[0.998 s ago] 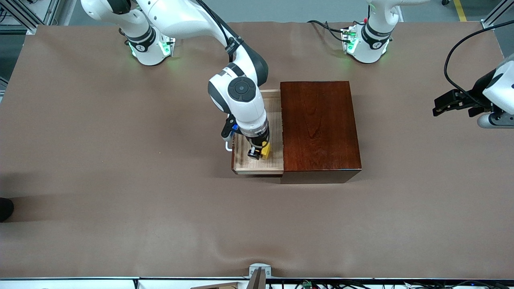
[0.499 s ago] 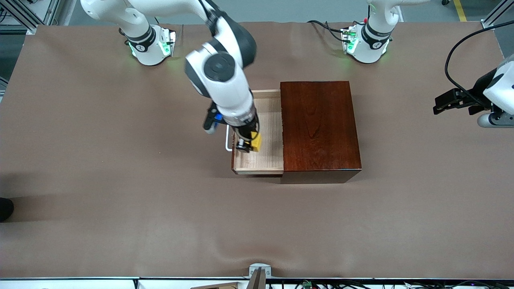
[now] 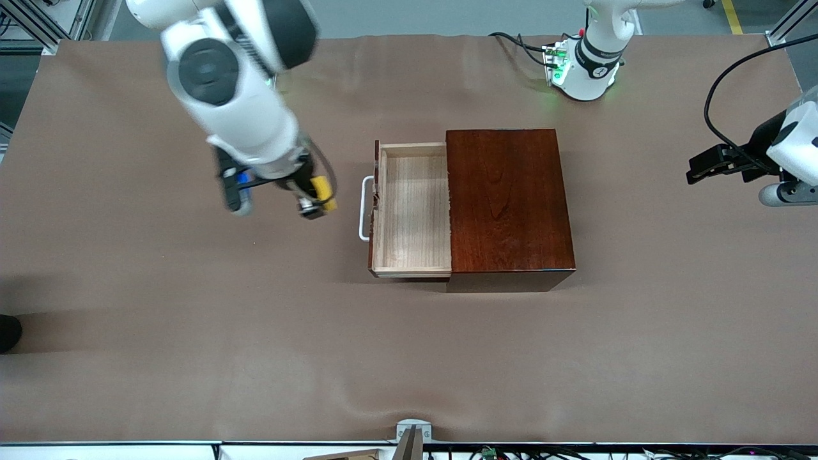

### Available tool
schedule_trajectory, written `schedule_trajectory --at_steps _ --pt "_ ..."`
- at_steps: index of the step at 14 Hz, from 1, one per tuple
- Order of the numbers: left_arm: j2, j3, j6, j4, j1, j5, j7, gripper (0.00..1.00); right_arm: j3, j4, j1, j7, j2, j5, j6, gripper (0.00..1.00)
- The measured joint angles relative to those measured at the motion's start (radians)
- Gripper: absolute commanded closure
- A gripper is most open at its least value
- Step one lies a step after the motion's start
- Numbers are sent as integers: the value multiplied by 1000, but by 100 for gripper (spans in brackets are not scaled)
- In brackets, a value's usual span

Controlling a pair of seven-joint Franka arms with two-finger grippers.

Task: Open drawer, take yellow block, close drawer
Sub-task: 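Lift the yellow cube with the right gripper and carry it away, then hold the cube aside while the left gripper reaches the drawer handle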

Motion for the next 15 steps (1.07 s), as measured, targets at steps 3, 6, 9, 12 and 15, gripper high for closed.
schedule_trajectory --at_steps 3,6,9,12,15 --pt "15 -4 0 0 -4 0 -48 0 -6 -72 -145 -328 -63 -6 -27 84" --pt "16 -7 0 3 -7 0 -81 0 -7 -199 -277 -632 -136 -20 1 86" --pt "16 -22 0 4 -22 0 -189 0 -7 -307 -393 -962 -149 -21 136 86" --pt "17 -76 0 5 -33 0 -342 0 -6 -389 -464 -1213 -119 -21 305 86" --pt "35 -147 0 4 -48 0 -508 0 -5 -409 -490 -1325 -20 -21 447 86"
